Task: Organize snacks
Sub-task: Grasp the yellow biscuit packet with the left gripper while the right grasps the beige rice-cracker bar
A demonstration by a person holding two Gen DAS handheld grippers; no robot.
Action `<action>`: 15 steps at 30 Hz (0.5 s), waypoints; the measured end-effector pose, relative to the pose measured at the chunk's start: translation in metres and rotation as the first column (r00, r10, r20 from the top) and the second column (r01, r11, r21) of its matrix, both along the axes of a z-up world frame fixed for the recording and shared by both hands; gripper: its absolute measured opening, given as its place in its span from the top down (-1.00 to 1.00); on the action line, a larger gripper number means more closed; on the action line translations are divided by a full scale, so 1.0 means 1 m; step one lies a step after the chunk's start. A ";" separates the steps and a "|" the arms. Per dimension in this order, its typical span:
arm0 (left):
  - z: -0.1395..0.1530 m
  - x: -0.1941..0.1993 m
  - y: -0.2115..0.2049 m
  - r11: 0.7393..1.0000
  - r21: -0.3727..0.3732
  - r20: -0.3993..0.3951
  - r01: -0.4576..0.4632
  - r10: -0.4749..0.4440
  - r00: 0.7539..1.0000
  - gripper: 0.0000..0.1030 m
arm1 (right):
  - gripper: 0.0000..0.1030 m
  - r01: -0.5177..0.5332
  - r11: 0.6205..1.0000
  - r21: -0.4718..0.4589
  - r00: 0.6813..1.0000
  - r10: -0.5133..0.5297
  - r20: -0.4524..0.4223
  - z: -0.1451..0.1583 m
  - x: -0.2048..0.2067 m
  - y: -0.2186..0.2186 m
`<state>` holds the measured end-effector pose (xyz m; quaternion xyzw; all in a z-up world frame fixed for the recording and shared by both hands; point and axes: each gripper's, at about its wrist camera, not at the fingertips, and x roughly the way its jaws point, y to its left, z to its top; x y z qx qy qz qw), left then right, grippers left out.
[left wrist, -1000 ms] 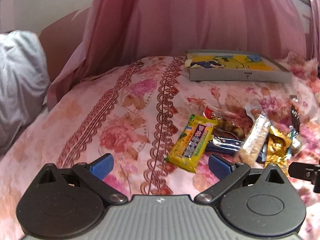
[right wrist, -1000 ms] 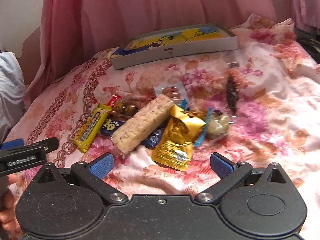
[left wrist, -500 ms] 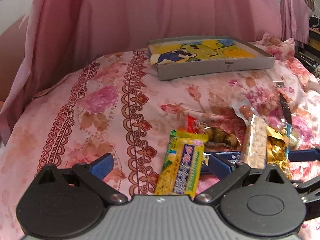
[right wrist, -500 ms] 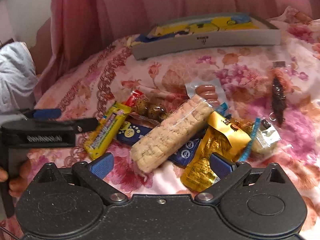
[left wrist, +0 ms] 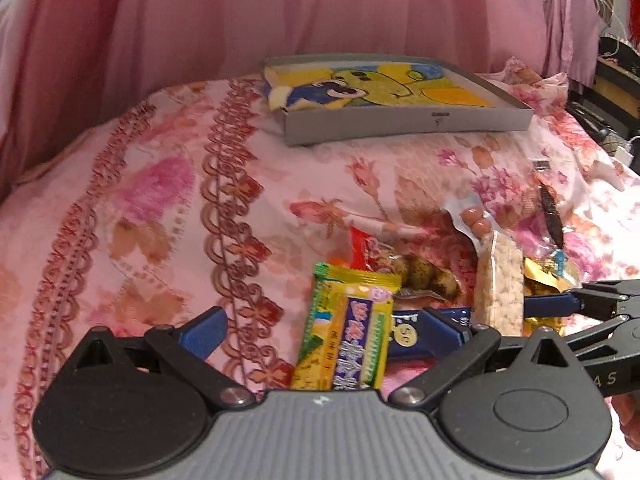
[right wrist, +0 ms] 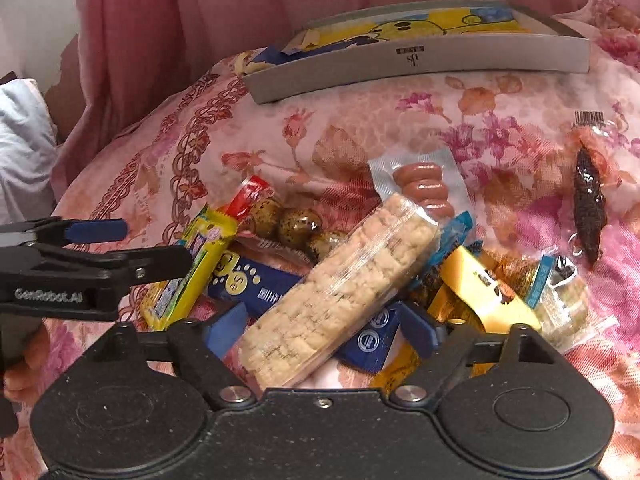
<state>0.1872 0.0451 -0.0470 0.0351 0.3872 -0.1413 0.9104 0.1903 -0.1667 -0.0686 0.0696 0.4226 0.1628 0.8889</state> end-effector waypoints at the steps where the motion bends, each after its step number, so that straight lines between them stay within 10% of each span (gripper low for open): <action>1: -0.002 0.000 0.000 1.000 -0.002 -0.003 0.007 -0.007 1.000 -0.99 | -0.52 -0.007 1.000 0.002 1.000 0.007 0.001 -0.001 -0.002 -0.002; 15: -0.026 0.007 -0.005 0.999 0.035 -0.115 0.022 -0.018 0.993 -0.52 | -0.18 -0.012 0.990 0.143 0.999 0.019 -0.051 -0.005 -0.012 -0.015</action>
